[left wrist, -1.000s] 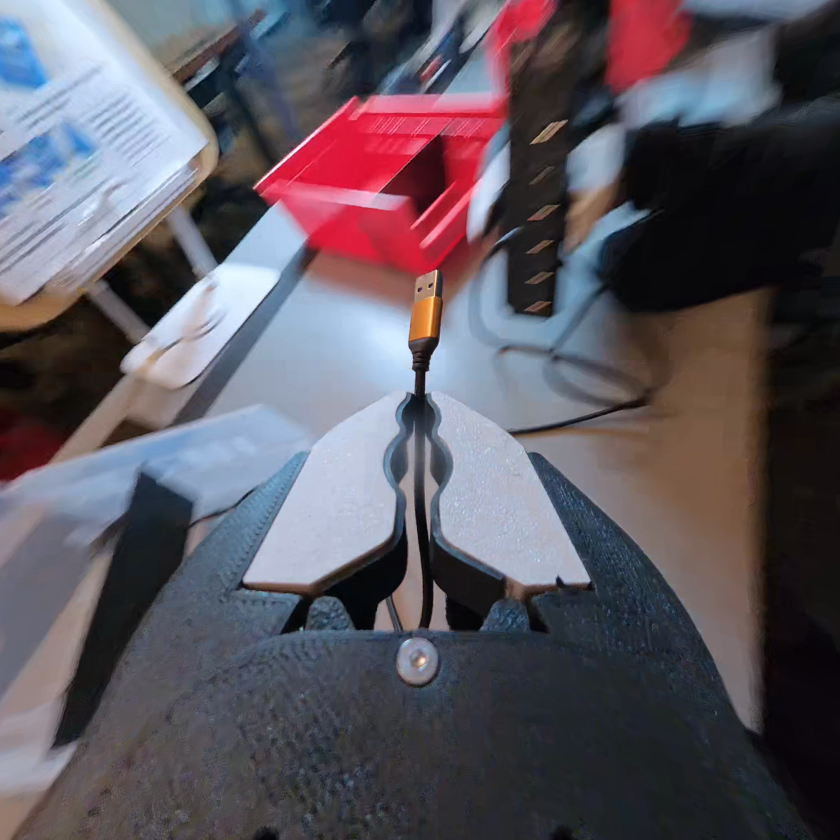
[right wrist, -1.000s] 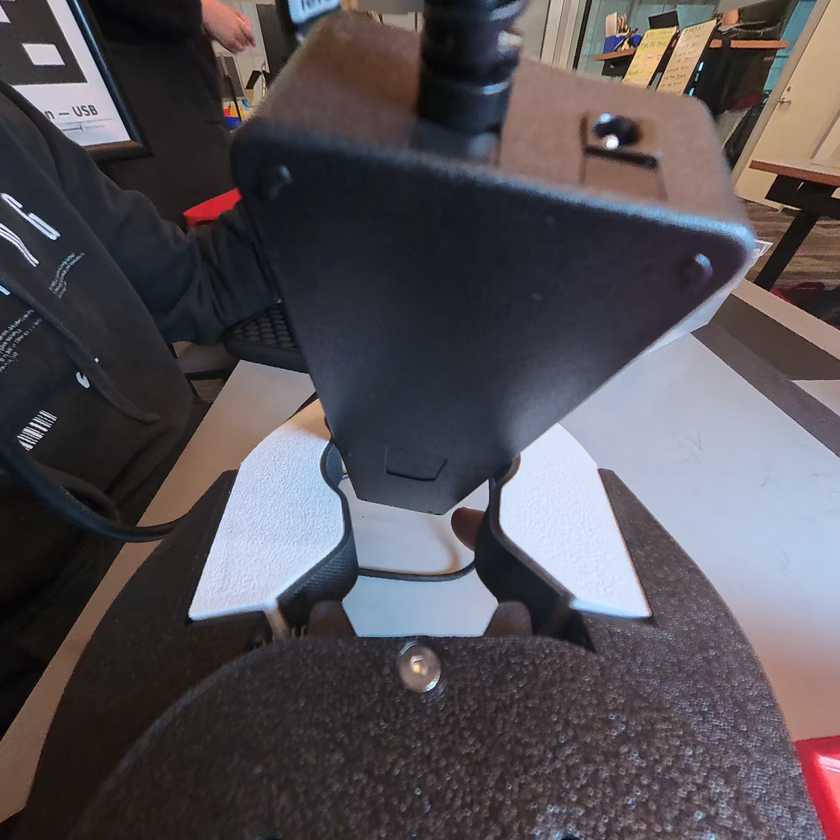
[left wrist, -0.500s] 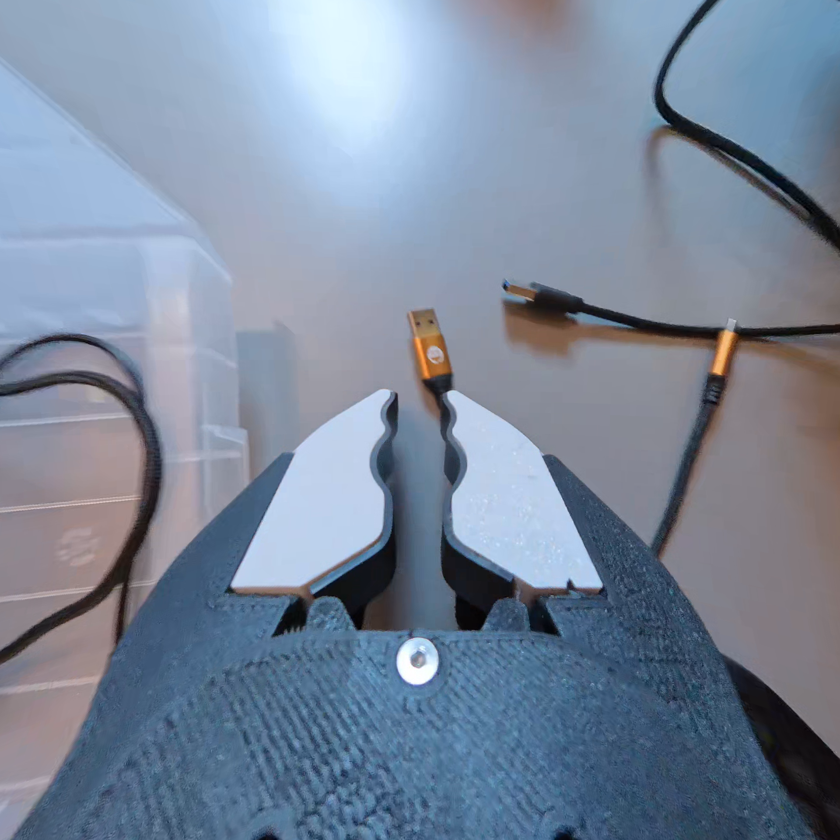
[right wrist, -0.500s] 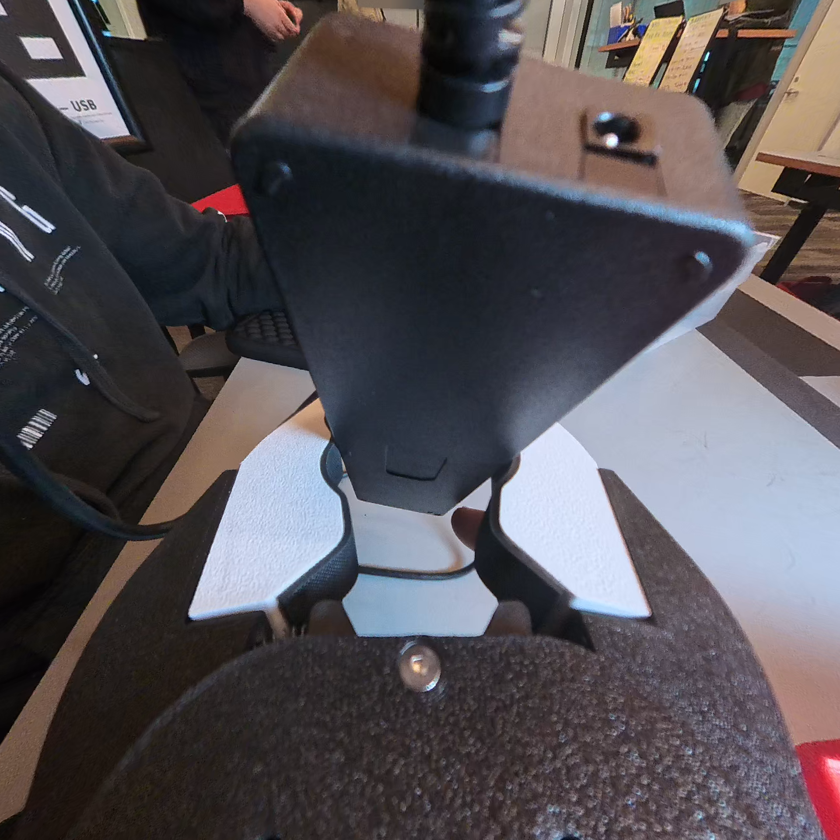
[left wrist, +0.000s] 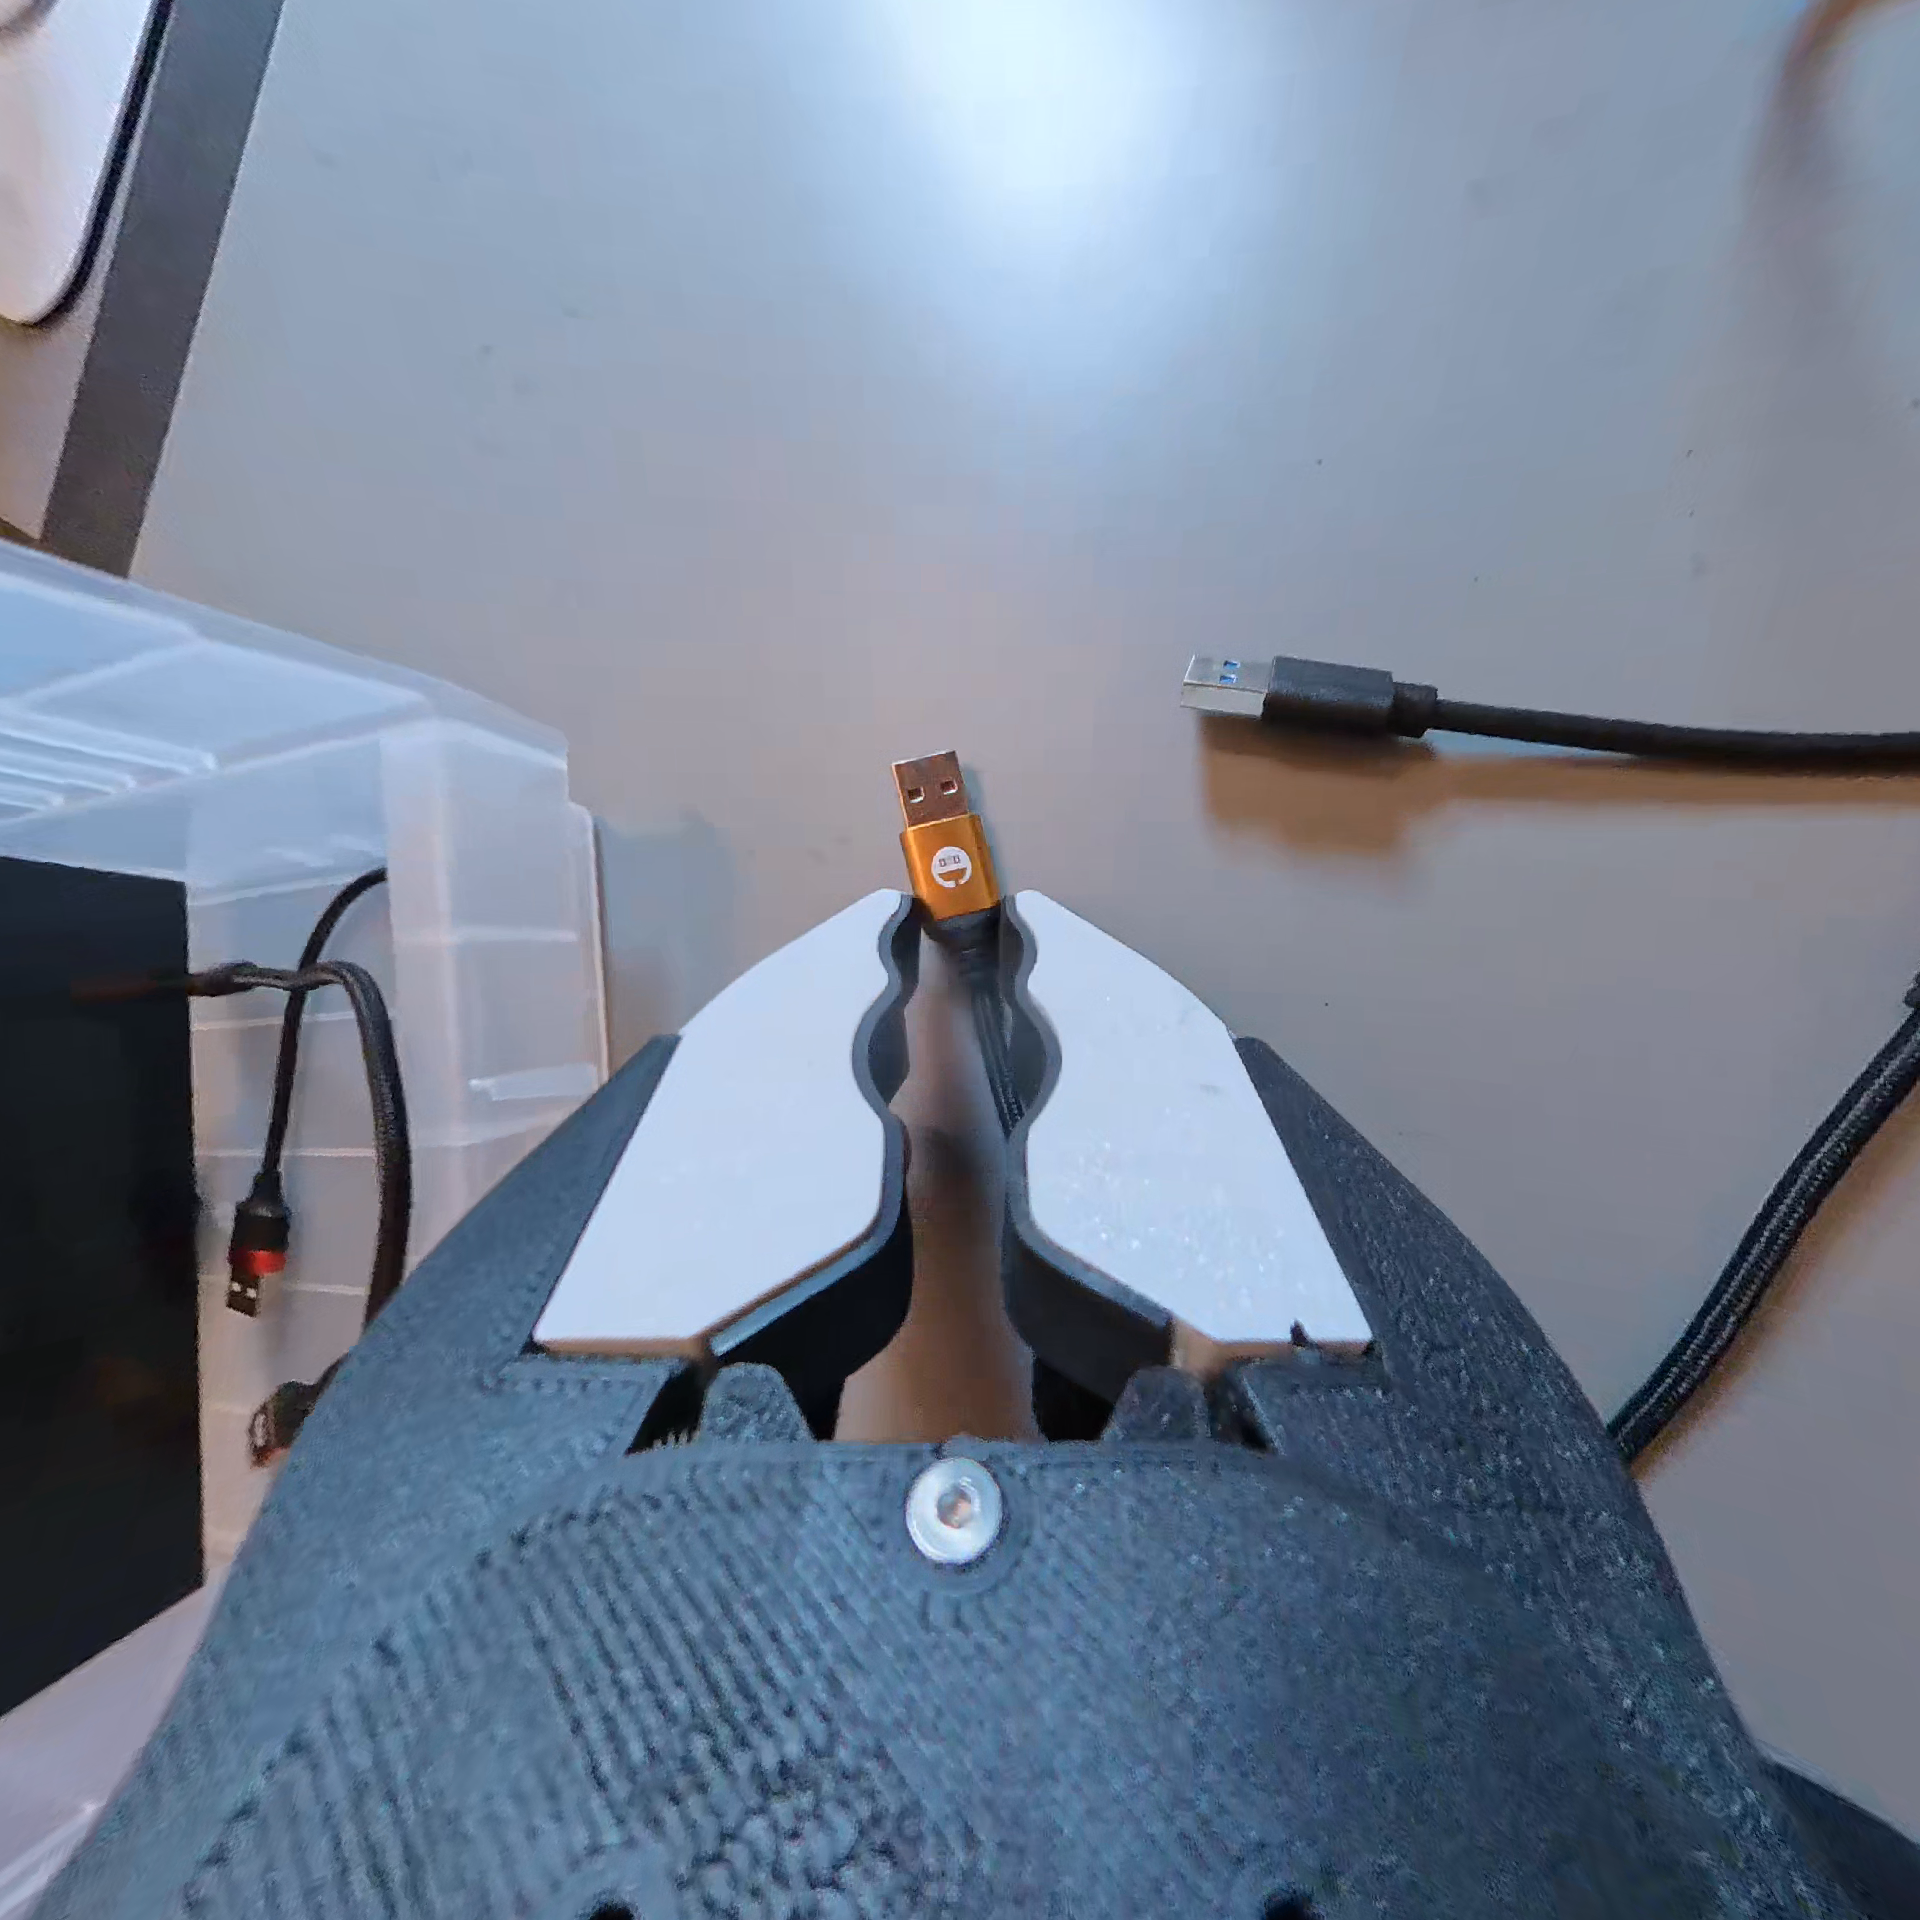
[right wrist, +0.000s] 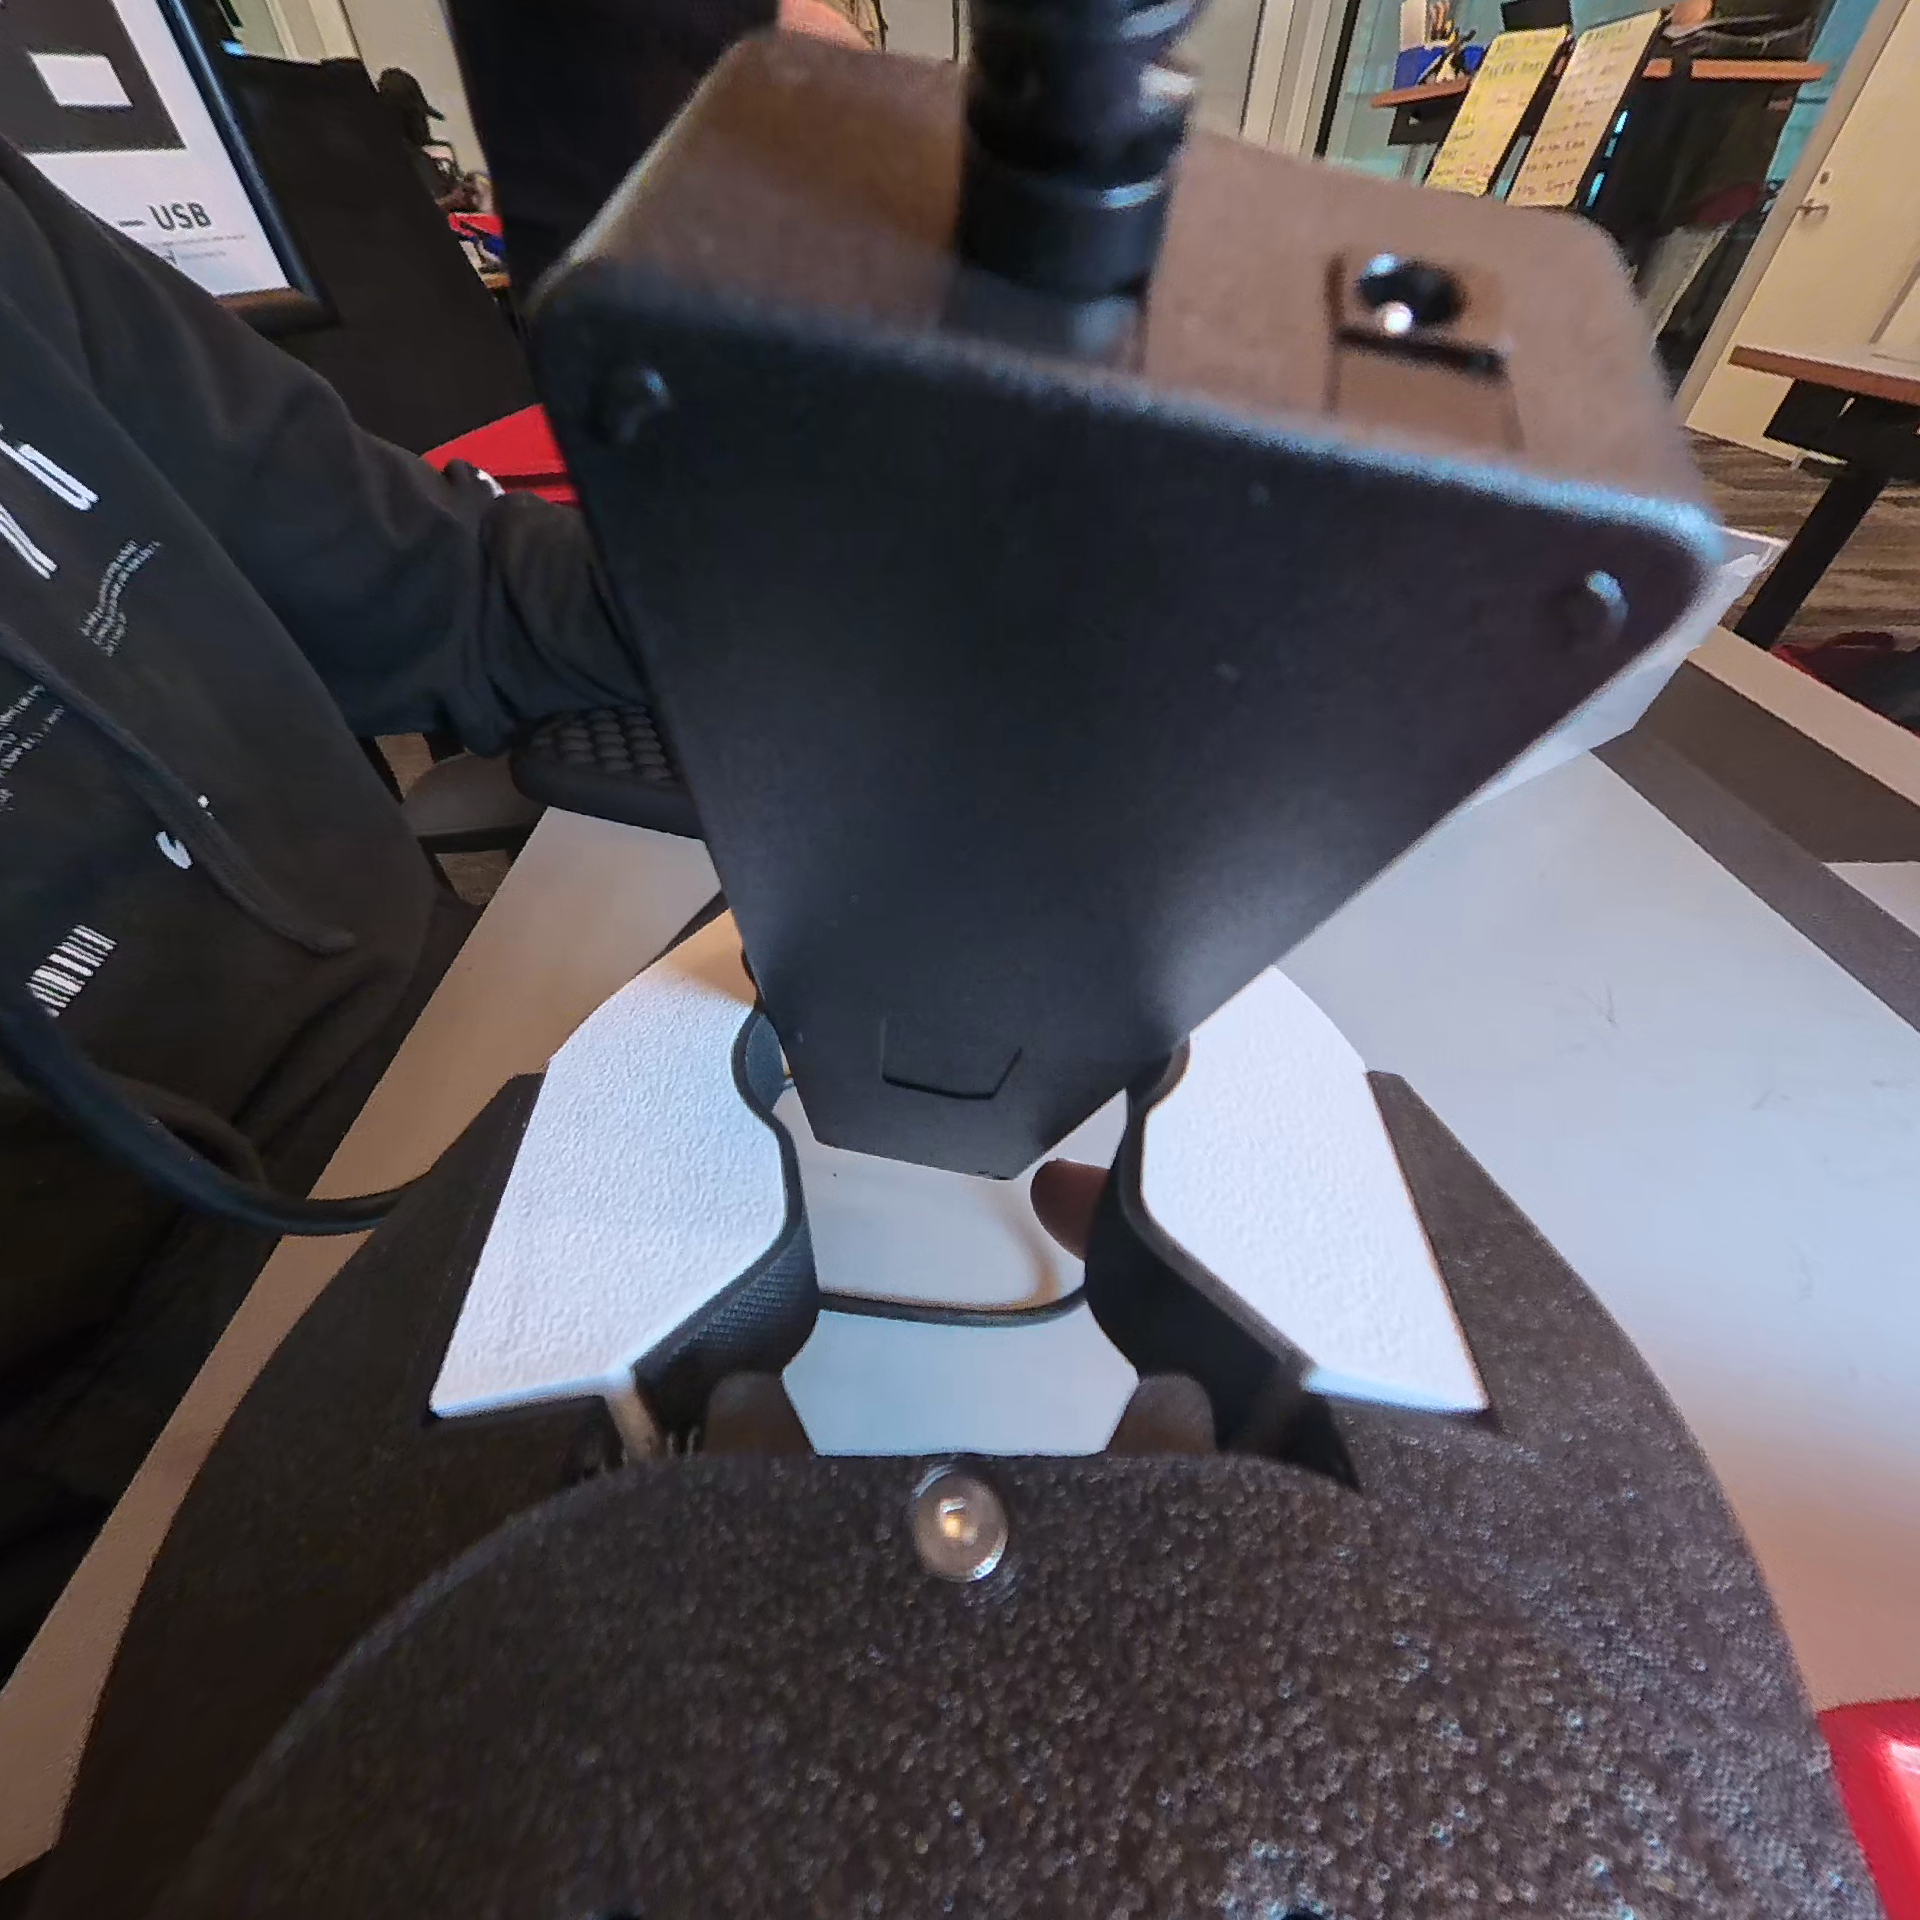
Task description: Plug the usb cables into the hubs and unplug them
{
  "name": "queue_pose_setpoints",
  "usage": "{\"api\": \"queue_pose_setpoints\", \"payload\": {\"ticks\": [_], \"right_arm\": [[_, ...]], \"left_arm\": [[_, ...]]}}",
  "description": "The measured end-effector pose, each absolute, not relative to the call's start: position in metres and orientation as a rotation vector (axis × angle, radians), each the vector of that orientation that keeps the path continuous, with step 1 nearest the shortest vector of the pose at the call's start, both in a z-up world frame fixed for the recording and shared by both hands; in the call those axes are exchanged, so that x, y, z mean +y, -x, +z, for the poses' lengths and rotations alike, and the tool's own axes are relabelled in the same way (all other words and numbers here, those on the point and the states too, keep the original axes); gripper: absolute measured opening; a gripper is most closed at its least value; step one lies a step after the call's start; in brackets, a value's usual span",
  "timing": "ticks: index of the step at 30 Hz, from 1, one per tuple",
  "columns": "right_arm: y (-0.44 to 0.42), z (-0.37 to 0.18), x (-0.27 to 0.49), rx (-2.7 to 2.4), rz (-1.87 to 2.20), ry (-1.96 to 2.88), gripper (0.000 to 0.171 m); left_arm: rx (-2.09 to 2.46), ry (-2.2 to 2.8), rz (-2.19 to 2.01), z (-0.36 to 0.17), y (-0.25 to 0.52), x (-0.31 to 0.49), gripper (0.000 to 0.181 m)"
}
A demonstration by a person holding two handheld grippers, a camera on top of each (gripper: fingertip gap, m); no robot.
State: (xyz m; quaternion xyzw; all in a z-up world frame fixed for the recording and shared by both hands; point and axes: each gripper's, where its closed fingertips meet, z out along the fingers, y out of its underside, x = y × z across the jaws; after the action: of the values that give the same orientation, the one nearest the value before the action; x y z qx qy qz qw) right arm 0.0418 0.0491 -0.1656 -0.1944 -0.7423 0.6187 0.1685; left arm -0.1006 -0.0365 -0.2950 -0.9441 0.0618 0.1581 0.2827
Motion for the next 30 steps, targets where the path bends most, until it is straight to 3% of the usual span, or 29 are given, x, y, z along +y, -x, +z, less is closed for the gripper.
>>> {"api": "queue_pose_setpoints", "payload": {"ticks": [3,8,20,30], "right_arm": [[-0.044,-0.165,0.047,-2.120,1.749,0.532,0.064],[-0.050,-0.164,0.043,-2.139,1.766,0.489,0.064],[-0.054,-0.178,0.027,-2.237,1.720,0.451,0.064],[-0.054,-0.196,0.021,-2.339,1.564,0.438,0.064]], "left_arm": [[0.191,2.426,0.163,-0.285,0.080,-0.032,0.014],[0.235,1.998,-0.423,-0.206,0.024,-0.037,0.014],[0.443,2.052,-0.435,-0.165,-0.035,-0.016,0.014],[0.732,2.450,-0.429,-0.178,-0.064,0.010,0.014]]}}
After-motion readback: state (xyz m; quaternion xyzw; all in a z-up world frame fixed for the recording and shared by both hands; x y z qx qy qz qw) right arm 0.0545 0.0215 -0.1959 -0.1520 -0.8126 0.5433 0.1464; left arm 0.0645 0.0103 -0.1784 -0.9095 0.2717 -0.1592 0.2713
